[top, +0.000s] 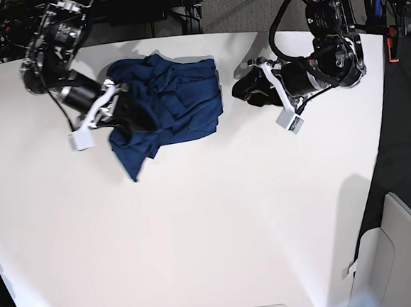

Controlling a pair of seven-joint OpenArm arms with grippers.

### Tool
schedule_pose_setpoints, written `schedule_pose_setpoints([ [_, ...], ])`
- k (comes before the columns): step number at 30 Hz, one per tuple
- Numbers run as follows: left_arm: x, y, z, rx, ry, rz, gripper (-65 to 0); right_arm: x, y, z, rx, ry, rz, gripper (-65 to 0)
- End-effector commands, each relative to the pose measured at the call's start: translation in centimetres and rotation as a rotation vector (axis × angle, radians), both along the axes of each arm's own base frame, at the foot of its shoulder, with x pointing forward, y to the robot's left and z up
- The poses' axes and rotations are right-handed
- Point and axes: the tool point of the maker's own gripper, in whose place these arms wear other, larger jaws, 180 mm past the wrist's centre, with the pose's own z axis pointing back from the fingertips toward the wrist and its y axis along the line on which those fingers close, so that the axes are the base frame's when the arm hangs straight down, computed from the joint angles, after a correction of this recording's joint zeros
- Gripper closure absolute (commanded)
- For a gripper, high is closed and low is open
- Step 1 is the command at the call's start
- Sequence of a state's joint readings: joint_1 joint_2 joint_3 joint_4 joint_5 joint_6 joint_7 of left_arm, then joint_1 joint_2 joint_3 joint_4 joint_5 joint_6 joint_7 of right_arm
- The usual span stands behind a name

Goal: Fold the T-shirt properly

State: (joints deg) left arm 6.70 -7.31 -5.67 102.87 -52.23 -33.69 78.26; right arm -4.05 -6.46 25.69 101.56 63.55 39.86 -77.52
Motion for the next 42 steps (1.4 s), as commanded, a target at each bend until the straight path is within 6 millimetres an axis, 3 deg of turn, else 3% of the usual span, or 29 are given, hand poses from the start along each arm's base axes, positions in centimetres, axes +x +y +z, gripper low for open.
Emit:
schedule_pose_setpoints([
  [1, 0.7, -0.1, 1.0, -0.013, -0.037, -0.006, -26.5, 1.0, 1.2, 2.3, 0.055, -0.076, 0.008, -3.1],
  [6, 0.2, 0.2, 0.7, -0.008, -0.024, 0.001, -26.5, 0.5, 5.4, 2.3, 0.04, -0.071, 0.128, -3.1],
  [11, 0.2, 0.3, 0.6, -0.006, -0.022, 0.0, -26.5, 0.5, 8.0, 2.5, 0.014, -0.086, 0.218, -3.2],
  [17, 0.2, 0.3, 0.6, -0.006, -0.022, 0.0, -26.5, -0.9, 12.3, -0.3, 0.051, 0.018, 0.363, -3.4],
  [22, 0.2, 0.3, 0.6, -0.007, -0.023, 0.001, -26.5, -1.1, 13.5, -2.7, -0.004, 0.085, 0.424, -4.0],
  [27, 0.3, 0.3, 0.7, -0.007, -0.025, 0.001, -26.5, -1.2, 15.6, -3.0, -0.098, 0.062, 0.526, -17.3],
  [30, 0.4, 0.8, 0.7, 0.008, -0.03, 0.003, -26.5, -1.2, 16.2, -2.9, -0.129, 0.046, 0.557, -23.4],
  [34, 1.1, 2.2, 1.1, 0.023, -0.073, 0.026, -26.5, -1.3, 16.6, -2.2, -0.15, 0.017, 0.583, -23.5],
  [37, 1.2, 3.2, 0.7, 0.042, -0.066, 0.032, -26.5, -0.4, 16.1, 0.0, -0.175, -0.065, 0.566, -23.5],
  [42, 0.8, 3.9, -1.2, 0.041, 0.001, 0.046, -26.5, 1.5, 12.9, 1.5, -0.213, -0.124, 0.467, -23.5],
])
